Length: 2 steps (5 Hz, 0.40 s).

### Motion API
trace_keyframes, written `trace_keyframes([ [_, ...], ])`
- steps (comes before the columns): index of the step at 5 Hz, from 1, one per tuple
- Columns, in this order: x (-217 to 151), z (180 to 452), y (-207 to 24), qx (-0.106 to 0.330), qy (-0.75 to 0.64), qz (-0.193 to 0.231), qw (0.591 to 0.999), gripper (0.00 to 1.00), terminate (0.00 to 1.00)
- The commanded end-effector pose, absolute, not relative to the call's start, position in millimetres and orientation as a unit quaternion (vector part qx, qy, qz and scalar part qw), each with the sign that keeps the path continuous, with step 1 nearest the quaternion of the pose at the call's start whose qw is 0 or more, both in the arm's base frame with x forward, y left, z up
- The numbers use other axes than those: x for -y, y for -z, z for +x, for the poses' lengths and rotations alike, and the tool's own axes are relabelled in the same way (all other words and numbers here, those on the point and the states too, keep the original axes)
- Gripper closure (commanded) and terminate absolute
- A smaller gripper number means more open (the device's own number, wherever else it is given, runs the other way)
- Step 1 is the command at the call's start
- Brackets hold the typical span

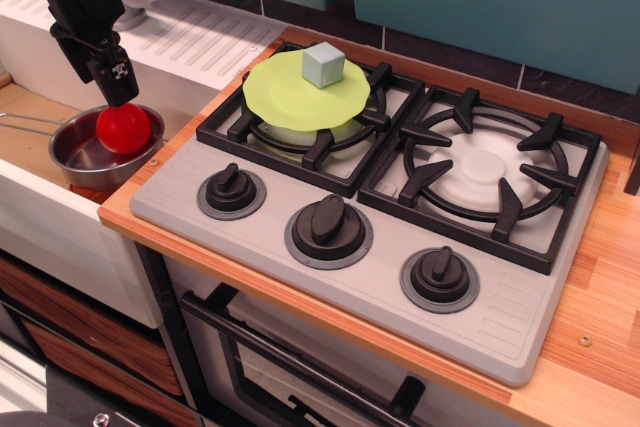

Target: Put cube on plate and smalltomato in pot or pan in sink

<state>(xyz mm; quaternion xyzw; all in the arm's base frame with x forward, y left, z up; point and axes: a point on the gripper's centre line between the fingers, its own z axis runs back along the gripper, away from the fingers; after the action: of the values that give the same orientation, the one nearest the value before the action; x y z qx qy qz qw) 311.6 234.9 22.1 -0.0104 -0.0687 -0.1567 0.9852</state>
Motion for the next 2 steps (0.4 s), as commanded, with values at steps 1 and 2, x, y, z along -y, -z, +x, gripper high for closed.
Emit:
trace_keyframes([
  [1, -216, 320, -105, 0.053, 0.137, 0.043, 0.988, 0.00, 0.00],
  [2, -202, 319, -136, 0.023, 0.121, 0.055, 0.991, 0.00, 0.00],
])
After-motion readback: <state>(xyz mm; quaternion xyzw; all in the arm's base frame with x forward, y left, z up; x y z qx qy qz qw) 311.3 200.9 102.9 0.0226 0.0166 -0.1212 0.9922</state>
